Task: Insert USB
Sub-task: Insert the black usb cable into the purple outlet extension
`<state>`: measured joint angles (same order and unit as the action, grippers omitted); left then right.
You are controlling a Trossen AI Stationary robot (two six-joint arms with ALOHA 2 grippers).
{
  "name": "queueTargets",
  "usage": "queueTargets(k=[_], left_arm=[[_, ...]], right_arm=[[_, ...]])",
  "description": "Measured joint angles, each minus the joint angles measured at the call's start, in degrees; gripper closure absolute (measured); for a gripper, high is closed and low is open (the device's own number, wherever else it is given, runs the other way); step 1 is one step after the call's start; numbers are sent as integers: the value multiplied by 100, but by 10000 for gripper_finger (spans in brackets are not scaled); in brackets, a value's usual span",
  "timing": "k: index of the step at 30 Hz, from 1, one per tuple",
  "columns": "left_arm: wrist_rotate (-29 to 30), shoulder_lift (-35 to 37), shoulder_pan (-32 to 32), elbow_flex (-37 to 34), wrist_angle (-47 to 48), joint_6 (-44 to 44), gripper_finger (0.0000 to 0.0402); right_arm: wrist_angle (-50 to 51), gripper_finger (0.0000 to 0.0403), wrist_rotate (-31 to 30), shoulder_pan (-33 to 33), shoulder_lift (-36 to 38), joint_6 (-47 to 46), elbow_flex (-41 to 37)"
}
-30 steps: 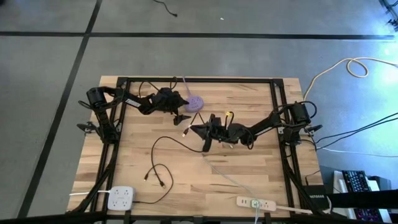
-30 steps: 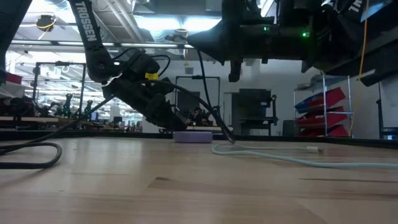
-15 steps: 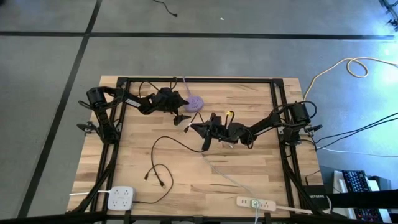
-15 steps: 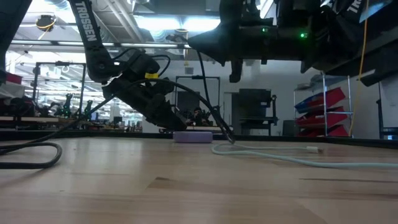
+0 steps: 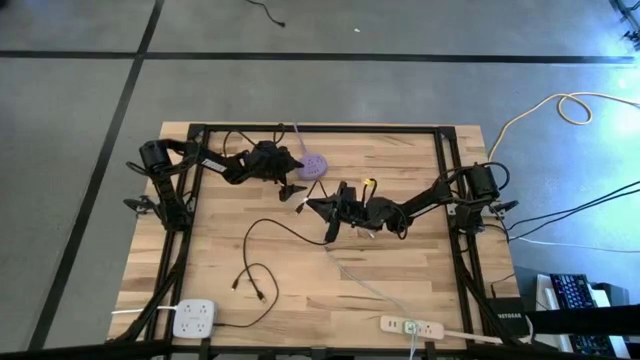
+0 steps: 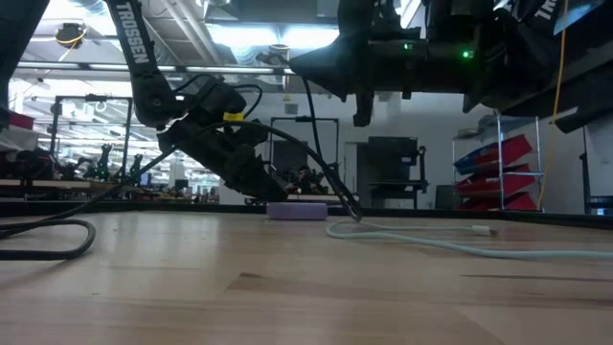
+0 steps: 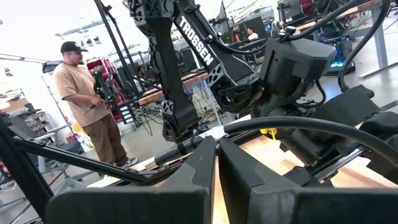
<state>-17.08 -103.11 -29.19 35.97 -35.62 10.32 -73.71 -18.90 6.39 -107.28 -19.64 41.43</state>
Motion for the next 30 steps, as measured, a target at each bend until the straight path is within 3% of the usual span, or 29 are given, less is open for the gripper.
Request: queueTargets(k=[16,22,30], left_arm=[[-8,0,2,0,27,42,2],[-439,7,-2,10,146,-24,2],[184,15,11,37,188,125,2]], right_arm=[[-164,403,2,0,-2,0,0],[-210,403,2,-4,-4,0,0],[-186,403,7,-4,-4,0,0]])
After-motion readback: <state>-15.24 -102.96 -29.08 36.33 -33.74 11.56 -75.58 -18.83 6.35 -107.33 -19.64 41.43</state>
